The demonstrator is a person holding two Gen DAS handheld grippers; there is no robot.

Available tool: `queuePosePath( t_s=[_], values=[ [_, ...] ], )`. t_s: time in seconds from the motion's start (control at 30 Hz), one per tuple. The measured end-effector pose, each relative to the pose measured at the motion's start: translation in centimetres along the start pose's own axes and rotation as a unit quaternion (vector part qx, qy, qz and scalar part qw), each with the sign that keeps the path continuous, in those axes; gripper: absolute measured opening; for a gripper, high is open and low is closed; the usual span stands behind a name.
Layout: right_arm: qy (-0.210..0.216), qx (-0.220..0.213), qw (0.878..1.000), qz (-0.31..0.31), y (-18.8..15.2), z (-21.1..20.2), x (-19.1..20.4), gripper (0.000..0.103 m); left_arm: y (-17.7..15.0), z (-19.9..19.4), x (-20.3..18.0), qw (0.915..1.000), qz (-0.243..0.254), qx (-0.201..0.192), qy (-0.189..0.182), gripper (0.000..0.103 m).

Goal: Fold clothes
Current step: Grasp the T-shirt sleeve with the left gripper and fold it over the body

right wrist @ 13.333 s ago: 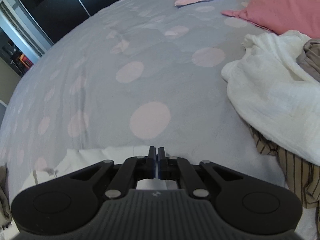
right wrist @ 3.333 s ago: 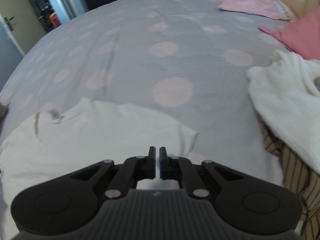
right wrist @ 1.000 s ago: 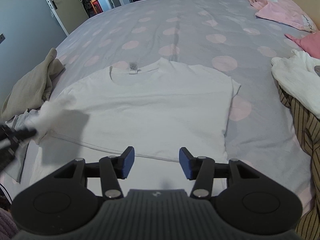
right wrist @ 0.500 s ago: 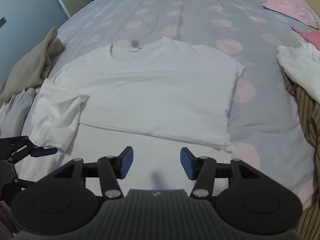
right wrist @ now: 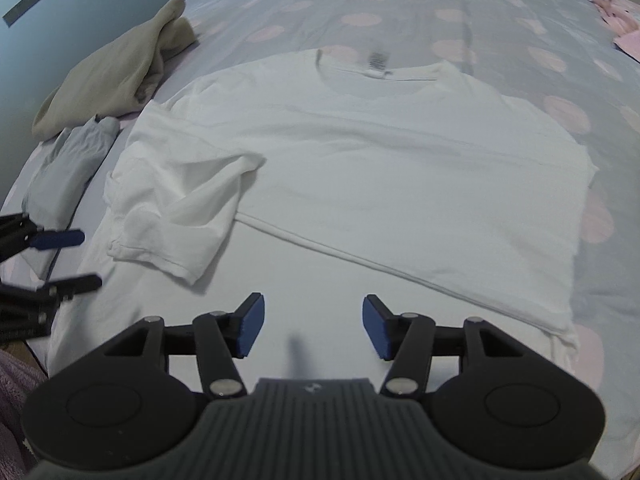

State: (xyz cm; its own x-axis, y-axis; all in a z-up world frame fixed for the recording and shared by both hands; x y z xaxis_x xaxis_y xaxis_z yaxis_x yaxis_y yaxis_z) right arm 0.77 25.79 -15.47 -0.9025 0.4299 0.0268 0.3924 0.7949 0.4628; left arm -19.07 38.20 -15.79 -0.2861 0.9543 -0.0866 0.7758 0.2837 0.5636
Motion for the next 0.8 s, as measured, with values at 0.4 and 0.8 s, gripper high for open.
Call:
queuePosePath(
  t_s=[0.4, 0.8],
  values=[
    [0.012, 0.007, 0.999, -0.035, 1.0, 1.4, 3.4, 0.059, -1.0, 3.2, 3.2, 0.9958, -0.08, 0.012, -0.043, 0.024],
    [0.009, -0.004, 1.0, -0.028, 2.0, 1.1, 2.8, 0.059, 4.7, -0.1, -2.3, 0.9925, 0.003, -0.093, -0.08, 0.001]
  ],
)
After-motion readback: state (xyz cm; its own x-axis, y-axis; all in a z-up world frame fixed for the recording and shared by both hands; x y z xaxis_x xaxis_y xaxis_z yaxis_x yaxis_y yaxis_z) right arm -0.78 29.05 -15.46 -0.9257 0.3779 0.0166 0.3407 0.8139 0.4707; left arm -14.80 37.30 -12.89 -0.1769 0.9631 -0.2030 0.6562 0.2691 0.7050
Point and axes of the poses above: each gripper's, at about its wrist camera, not at the fingertips, and z roughly the way its jaws point, x to its left, y to its top, the point moved 7 cm from there along z, roughly the way its jaws point, and after that the axes turned 12 degrees about -y, right-handed, at the moved point
